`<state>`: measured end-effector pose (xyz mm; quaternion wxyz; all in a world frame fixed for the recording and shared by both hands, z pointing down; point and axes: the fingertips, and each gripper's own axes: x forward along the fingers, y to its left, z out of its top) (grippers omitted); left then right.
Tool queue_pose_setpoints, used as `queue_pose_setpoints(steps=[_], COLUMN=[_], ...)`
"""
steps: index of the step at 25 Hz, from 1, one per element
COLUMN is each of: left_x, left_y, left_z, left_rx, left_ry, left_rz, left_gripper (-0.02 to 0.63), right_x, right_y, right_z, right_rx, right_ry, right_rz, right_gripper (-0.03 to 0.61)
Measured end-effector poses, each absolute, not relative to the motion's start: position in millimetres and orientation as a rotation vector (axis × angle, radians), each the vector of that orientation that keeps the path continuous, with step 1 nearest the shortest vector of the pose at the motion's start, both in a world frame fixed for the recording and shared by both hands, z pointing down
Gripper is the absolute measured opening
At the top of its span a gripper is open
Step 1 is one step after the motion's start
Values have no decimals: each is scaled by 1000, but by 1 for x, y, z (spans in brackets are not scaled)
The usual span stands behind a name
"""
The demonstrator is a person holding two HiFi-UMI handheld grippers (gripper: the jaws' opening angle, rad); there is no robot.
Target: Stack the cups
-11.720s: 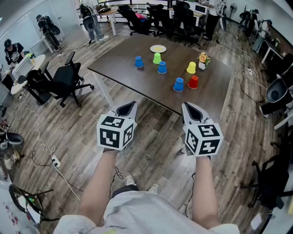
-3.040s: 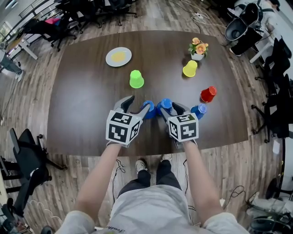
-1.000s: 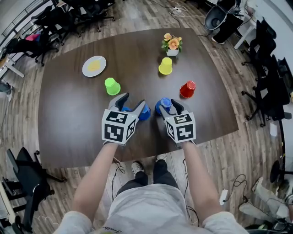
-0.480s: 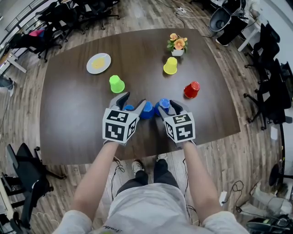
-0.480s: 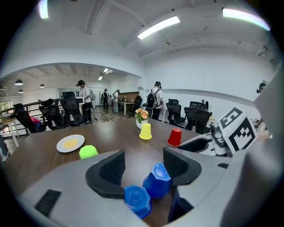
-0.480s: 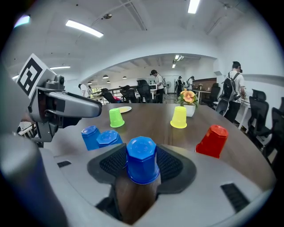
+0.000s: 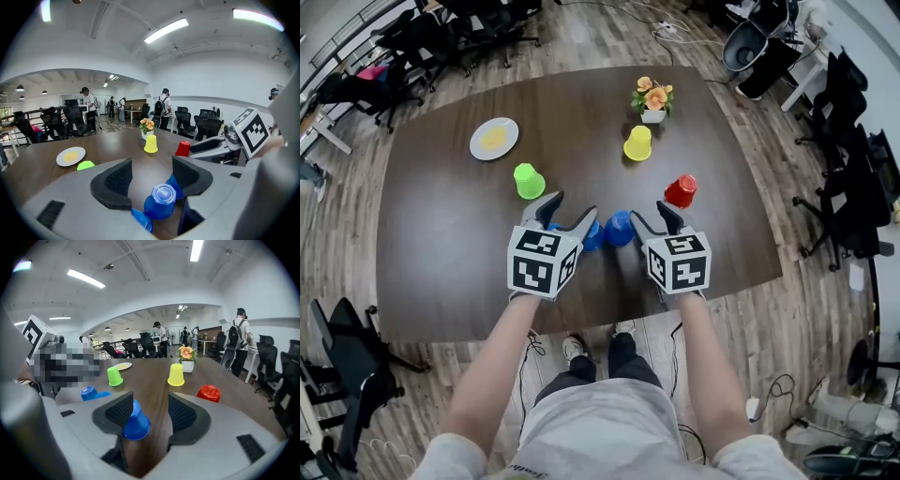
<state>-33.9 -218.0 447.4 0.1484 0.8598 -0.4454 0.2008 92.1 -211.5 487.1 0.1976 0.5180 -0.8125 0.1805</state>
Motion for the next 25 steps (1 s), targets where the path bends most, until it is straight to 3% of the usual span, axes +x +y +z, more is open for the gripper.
queue_pose_setpoints(steps=[11, 17, 25], left_x=[1, -3, -18], left_y=[-229, -234, -230], left_z=[450, 456, 455], left_rx=[2432, 2370, 2296], left_ry=[-1336, -1411, -1496], left_rz=[595, 622, 634], left_gripper=[270, 270, 270], right_x=[189, 205, 207], right_y=[-251, -271, -285], right_z=[493, 515, 530], right_rx=[1595, 1541, 1451], right_ry=[-2138, -2129, -2133], right_rz=[442, 475, 489], right_gripper=[219, 242, 225])
